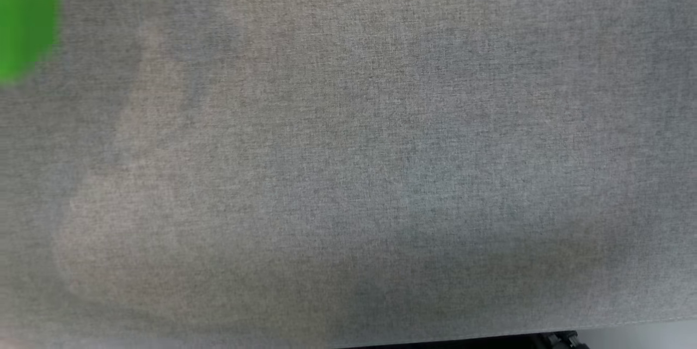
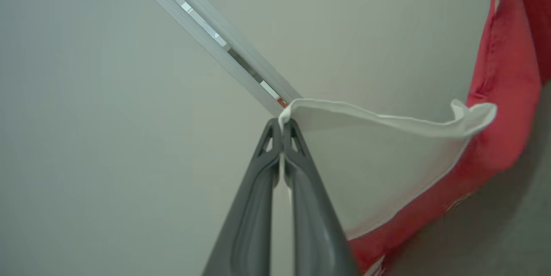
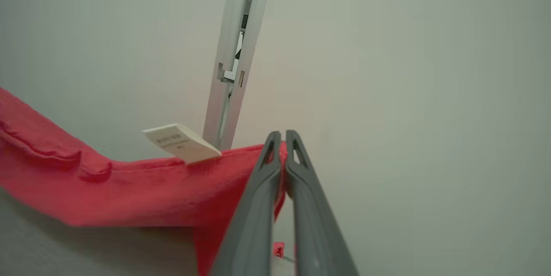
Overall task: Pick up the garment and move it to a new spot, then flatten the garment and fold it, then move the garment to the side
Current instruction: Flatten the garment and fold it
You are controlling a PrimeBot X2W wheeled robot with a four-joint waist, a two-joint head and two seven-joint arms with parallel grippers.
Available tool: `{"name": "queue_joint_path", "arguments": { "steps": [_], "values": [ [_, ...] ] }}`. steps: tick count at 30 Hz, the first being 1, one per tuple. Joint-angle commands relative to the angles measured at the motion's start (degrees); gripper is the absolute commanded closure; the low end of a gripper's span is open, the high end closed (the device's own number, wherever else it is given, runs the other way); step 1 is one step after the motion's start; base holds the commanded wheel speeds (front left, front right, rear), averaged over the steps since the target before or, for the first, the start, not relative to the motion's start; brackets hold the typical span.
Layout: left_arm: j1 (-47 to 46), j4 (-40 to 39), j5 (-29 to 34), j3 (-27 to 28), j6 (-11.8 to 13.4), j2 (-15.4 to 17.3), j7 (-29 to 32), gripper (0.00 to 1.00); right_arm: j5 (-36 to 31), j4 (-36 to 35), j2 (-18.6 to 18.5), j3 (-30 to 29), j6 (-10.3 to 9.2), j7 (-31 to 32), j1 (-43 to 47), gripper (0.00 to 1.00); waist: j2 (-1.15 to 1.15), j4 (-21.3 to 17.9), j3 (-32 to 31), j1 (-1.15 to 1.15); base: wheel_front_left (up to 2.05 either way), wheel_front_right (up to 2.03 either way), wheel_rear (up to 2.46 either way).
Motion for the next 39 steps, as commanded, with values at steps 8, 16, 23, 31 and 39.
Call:
{"name": "queue_joint_path", "arguments": {
  "steps": [8, 16, 23, 31, 39],
  "values": [
    [32.7, -4.1, -10.6, 2.8, 5.0, 5.4, 0.0, 1.0, 13.8, -4.5, -3.2, -1.1, -0.07, -0.2, 21.9, 1.0, 0.0, 1.2, -16.3, -0.01, 0.0, 0.0, 0.0],
    [52.6, -7.8, -15.2, 5.4, 4.8, 4.4, 0.0, 1.0, 20.8, -7.1, -5.6, -0.5, -0.07, -0.2, 38.4, 1.0, 0.0, 0.8, -25.1, -0.01, 0.0, 0.0, 0.0],
    [65.2, -11.0, -17.7, 4.4, 4.9, 5.9, 0.0, 1.0, 22.9, -8.7, -7.2, 2.2, -0.07, -0.2, 49.1, 1.0, 0.0, 0.3, -29.3, -0.01, 0.0, 0.0, 0.0],
    [72.1, -16.4, -21.7, 3.6, 5.9, 7.2, 2.3, 1.0, 22.5, -10.7, -7.3, 1.5, -0.07, -0.2, 56.4, 1.0, 0.0, 0.1, -30.2, -0.01, 0.0, 0.0, 0.0],
    [62.8, -12.8, -21.8, 3.5, 2.5, 4.4, 3.9, 1.0, 20.7, -5.9, -5.5, 1.3, -0.07, -0.2, 53.6, 1.0, 0.0, 0.0, -28.0, -0.01, 0.0, 0.0, 0.0]
  ]
}}
